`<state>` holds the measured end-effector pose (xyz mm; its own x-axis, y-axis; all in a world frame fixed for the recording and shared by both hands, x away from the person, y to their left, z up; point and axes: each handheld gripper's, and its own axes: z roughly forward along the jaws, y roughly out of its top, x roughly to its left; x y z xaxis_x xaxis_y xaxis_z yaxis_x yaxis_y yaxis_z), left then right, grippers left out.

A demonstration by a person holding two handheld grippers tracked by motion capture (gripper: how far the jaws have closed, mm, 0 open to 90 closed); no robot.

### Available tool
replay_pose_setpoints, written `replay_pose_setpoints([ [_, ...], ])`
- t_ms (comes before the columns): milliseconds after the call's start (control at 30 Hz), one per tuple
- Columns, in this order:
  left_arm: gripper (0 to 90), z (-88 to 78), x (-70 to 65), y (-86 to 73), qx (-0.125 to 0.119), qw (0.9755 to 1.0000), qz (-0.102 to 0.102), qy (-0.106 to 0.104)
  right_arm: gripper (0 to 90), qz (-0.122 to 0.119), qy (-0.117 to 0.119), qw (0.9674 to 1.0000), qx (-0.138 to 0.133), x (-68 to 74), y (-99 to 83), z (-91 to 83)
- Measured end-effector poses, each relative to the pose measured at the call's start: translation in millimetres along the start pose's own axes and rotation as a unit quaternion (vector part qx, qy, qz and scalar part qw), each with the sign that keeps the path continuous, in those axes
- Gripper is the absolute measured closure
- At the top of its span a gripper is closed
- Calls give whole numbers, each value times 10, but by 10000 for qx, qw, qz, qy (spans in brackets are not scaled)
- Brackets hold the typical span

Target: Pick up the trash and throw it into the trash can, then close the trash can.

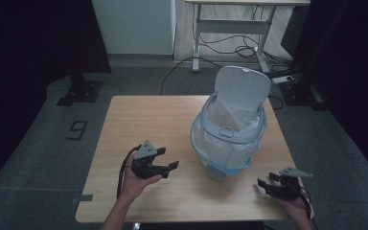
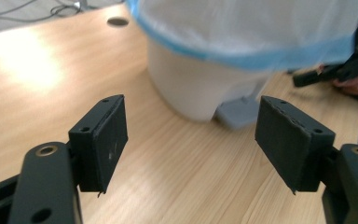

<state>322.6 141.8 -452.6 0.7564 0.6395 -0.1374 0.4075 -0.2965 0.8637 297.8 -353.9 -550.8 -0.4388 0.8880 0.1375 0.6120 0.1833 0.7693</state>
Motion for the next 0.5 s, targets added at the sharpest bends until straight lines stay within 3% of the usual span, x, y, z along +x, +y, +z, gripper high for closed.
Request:
replay_pose_setpoints([
  [200,255,24,85,-255,208,9996,-145,130,329,8,0,10000,14,-4,5,8],
  [500,257,42,80,-354,293,9993,-153,168,328,-30,11,10000,-72,0,24,-13],
])
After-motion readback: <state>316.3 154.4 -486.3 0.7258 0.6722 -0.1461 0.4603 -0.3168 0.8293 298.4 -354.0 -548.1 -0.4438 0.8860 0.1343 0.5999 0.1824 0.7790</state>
